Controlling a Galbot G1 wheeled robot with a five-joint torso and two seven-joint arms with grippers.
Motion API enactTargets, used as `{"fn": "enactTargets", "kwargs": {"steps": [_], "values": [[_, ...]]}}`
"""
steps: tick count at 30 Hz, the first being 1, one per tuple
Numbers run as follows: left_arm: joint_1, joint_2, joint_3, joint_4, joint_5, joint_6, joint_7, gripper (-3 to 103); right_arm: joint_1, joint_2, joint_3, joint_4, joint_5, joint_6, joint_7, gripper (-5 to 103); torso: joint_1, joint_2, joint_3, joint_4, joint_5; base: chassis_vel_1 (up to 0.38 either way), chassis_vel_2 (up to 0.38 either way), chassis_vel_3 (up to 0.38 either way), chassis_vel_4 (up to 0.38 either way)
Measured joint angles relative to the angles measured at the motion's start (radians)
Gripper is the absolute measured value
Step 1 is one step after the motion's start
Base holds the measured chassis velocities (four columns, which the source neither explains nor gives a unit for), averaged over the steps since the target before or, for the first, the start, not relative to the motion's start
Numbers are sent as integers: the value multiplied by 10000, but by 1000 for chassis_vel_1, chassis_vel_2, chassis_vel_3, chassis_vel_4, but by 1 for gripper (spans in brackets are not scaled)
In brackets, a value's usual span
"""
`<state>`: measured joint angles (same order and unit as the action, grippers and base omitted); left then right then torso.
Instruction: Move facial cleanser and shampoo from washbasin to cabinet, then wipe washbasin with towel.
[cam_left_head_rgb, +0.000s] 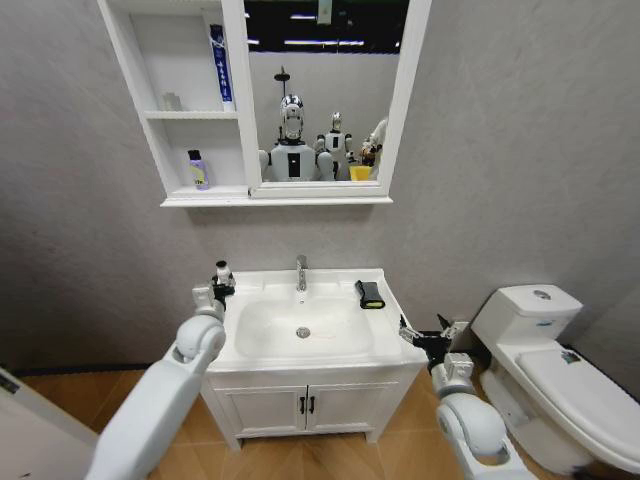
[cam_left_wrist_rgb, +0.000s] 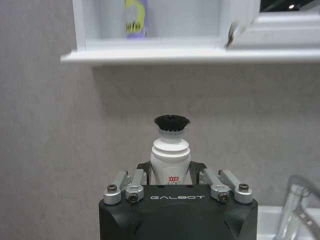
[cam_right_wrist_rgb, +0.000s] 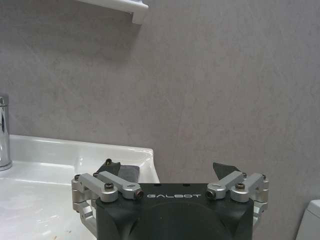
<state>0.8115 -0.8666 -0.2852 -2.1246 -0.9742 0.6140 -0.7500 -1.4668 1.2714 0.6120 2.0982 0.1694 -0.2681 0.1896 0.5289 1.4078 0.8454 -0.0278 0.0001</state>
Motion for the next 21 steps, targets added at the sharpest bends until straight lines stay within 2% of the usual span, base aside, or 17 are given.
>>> {"fn": "enactTargets", "kwargs": {"steps": [2,4,5,8,9,11,12,14,15,17,18,21], "values": [[-1043,1065,-72,-665,-1747,525,-551,40,-12,44,-51,-2,-53,17,-13,100,0,0,1,3,-1,0,0,0,0],[-2199,1708,55,-640,-2934,773,-743,40,-31,45,-62,58,-60,17,-18,100,-1,0,1,3,1,0,0,0,0],[-2199,1708,55,-640,-2934,773,-743,40,-31,45,-62,58,-60,17,-18,100,-1,0,1,3,1,0,0,0,0],[-4382,2057,526,302,-4060,998,-715,40,-23,-1,-68,78,-63,17,-25,100,0,0,3,-1,-1,0,0,0,0],[-4382,2057,526,302,-4060,998,-715,40,-23,-1,-68,78,-63,17,-25,100,0,0,3,-1,-1,0,0,0,0],[-5916,2086,1171,1099,-4303,1134,-353,40,-6,-47,-67,91,-58,1,-26,100,2,-1,3,0,-2,0,0,0,0],[-5916,2086,1171,1099,-4303,1134,-353,40,-6,-47,-67,91,-58,1,-26,100,2,-1,3,0,-2,0,0,0,0],[-7281,1964,1899,1865,-4511,1242,-103,40,0,-93,-34,140,-38,-21,-25,100,2,-1,3,1,0,0,0,0,0],[-7281,1964,1899,1865,-4511,1242,-103,40,0,-93,-34,140,-38,-21,-25,100,2,-1,3,1,0,0,0,0,0],[-8452,1605,2566,2690,-4512,1265,87,40,4,-112,-19,154,-30,-41,-20,100,1,0,3,2,2,0,0,0,0],[-8452,1605,2566,2690,-4512,1265,87,40,4,-112,-19,154,-30,-41,-20,100,1,0,3,2,2,0,0,0,0],[-9464,825,3189,3944,-4331,1266,336,40,16,-105,-18,160,-26,-62,-6,100,2,-1,3,0,2,0,0,0,0]]}}
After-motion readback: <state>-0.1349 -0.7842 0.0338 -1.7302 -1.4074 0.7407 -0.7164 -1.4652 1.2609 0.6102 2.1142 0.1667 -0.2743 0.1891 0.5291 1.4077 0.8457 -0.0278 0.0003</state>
